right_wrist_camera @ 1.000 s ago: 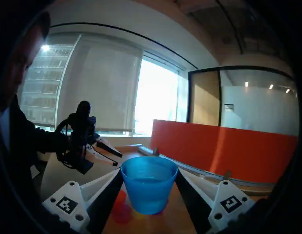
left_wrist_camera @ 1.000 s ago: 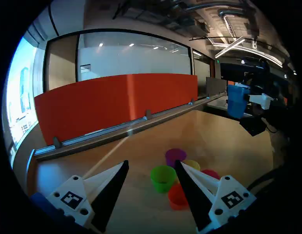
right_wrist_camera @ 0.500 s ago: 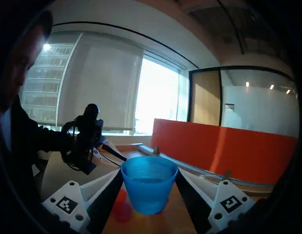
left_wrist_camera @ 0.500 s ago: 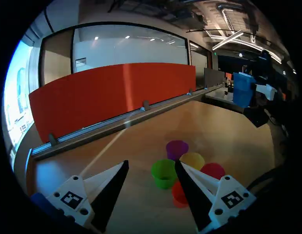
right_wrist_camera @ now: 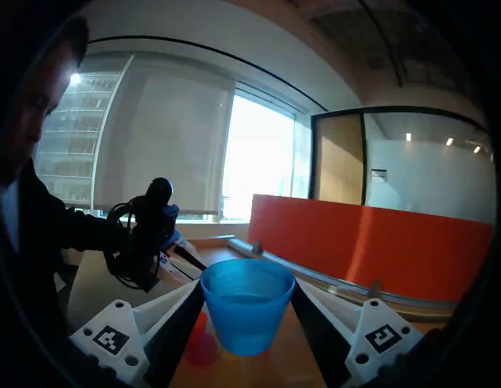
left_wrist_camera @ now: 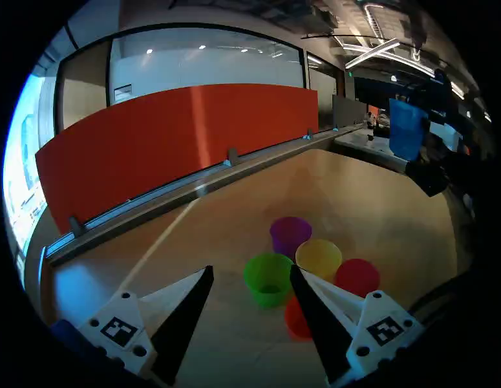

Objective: Pour water

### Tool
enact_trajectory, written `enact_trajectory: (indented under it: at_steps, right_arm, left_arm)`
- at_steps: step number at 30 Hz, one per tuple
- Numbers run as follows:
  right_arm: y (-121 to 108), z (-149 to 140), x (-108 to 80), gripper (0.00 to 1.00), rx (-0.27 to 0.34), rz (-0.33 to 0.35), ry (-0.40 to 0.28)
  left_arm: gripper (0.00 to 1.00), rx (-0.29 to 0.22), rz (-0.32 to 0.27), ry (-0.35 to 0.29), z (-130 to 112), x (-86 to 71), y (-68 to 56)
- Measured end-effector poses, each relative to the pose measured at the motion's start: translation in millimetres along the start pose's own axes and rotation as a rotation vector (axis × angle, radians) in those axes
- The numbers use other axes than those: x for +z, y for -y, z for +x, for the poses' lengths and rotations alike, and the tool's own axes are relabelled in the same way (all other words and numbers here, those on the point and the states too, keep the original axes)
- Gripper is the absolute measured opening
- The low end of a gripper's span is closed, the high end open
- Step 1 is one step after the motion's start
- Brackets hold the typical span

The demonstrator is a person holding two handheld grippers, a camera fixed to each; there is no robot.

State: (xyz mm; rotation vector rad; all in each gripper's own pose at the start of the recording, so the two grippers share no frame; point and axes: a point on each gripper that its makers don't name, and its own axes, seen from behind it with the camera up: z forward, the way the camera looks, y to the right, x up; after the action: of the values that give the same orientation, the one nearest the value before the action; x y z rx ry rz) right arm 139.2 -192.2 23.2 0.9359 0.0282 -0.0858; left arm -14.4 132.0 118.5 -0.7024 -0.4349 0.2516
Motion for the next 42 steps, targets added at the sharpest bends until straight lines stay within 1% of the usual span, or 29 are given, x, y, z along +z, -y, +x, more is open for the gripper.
enact_trajectory:
  at_steps: [8,17,24,29,35,42]
  right_arm:
    - [-3,-3,-1.2,0.91,0.004,-0.001,0.002]
    - [-8,-5,-2.7,0.91,0.006,-0.004,0.002]
    - [-9,-8,-2.1,0.91,0.009,-0.003,0.005]
    - [-10,-10,-1.7,0.91,0.009,-0.001,0.009]
    - [-10,-12,-0.6,0.91,0.009,0.000,0.012]
    - [-12,-14,0.1,0.91,0.010,-0.003,0.014]
  left_arm:
    - [0.87,0.013,-0.025,0.047,-11,15.5,-5.5]
    - [0.87,0.032,-0.039,0.095,-20,29.5,-6.2]
    - [0.87,0.046,-0.066,0.130,-27,37.7,-13.3]
    - [0.87,0.057,-0.079,0.149,-31,42.7,-16.4]
    - [0.87,0.059,-0.078,0.159,-34,47.8,-14.8]
    - [0.87,0.075,-0.078,0.165,-36,51.7,-14.9]
